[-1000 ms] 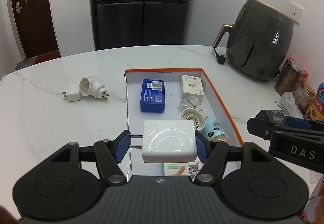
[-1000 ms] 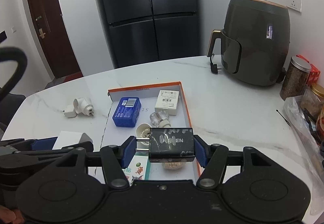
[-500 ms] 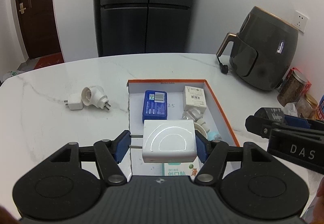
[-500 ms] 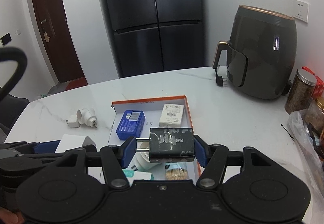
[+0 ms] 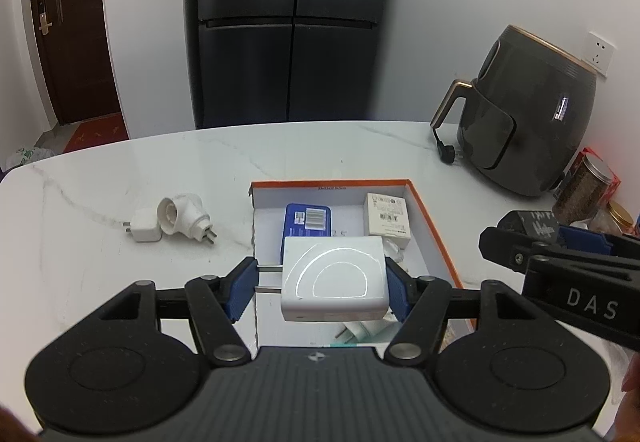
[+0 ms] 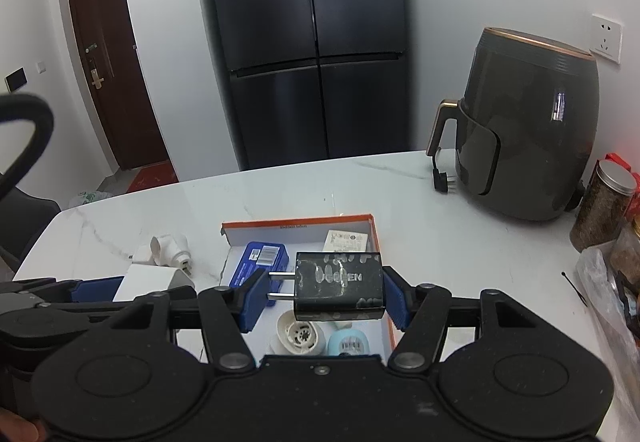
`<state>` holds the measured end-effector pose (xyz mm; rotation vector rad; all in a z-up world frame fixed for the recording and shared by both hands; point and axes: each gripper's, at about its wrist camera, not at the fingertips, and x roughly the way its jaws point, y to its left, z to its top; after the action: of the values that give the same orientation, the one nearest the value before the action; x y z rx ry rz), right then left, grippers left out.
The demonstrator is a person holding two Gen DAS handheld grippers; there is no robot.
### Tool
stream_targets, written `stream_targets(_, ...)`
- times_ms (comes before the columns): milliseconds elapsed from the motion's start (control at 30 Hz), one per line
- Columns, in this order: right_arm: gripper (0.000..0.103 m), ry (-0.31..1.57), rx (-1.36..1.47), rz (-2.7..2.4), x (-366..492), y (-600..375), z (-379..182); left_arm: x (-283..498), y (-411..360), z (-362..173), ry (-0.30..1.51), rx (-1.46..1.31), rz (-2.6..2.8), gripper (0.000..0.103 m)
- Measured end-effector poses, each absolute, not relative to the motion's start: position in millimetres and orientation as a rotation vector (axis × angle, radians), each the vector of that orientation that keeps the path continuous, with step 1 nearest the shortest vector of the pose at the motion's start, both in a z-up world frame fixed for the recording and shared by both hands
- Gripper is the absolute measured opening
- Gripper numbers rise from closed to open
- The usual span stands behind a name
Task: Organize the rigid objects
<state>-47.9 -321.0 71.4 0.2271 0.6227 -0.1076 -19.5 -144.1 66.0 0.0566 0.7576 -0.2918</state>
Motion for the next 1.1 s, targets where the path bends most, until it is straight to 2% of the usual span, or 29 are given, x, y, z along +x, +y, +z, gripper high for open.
stream_targets(1100,0.073,0.648,0.195,-0.091,45,-347,68,60,-161,49,0.797,0.028,-0.270,0.066)
